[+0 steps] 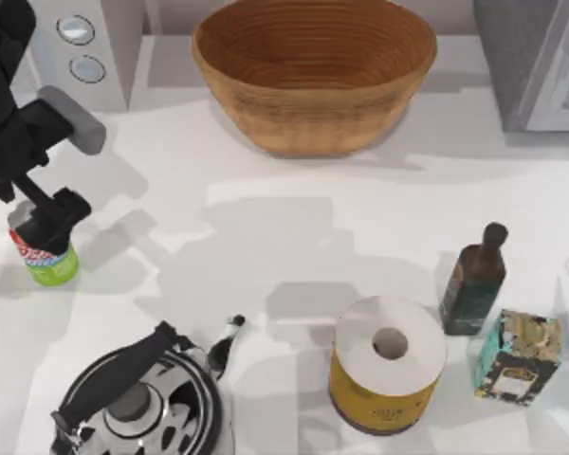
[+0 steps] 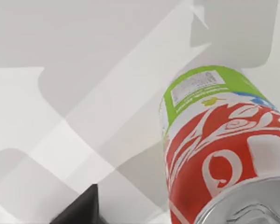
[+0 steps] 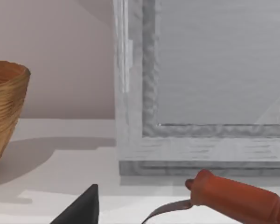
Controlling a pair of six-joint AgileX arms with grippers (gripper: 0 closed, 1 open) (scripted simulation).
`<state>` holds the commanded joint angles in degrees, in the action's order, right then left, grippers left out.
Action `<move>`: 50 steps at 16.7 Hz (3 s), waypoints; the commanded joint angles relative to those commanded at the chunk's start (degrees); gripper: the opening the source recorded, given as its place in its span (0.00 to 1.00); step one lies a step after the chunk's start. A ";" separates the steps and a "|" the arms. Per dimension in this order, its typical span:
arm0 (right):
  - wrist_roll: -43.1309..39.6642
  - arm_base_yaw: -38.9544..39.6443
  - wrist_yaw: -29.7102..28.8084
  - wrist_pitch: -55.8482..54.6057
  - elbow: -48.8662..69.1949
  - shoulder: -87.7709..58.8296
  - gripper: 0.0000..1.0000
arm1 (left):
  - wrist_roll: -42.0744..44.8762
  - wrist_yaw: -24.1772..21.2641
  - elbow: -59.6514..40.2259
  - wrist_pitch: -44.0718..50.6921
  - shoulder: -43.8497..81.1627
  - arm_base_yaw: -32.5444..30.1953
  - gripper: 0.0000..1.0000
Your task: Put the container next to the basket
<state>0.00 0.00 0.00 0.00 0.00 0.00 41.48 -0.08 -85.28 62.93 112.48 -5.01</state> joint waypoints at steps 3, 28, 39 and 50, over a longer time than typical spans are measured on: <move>0.00 0.00 0.00 0.00 0.00 0.00 1.00 | 0.00 0.00 2.12 -2.78 0.65 0.00 1.00; 0.00 0.00 0.00 0.00 0.00 0.00 1.00 | 0.01 -0.01 4.29 -5.61 1.31 -0.01 0.00; 0.00 0.00 0.00 0.00 0.00 0.00 1.00 | -12.90 -1.24 -0.34 -6.08 9.93 -10.75 0.00; 0.00 0.00 0.00 0.00 0.00 0.00 1.00 | -69.76 -1.65 -31.38 7.88 27.30 -34.98 0.00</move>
<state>0.00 0.00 0.00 0.00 0.00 0.00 -28.28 -1.72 -116.66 70.82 139.78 -39.99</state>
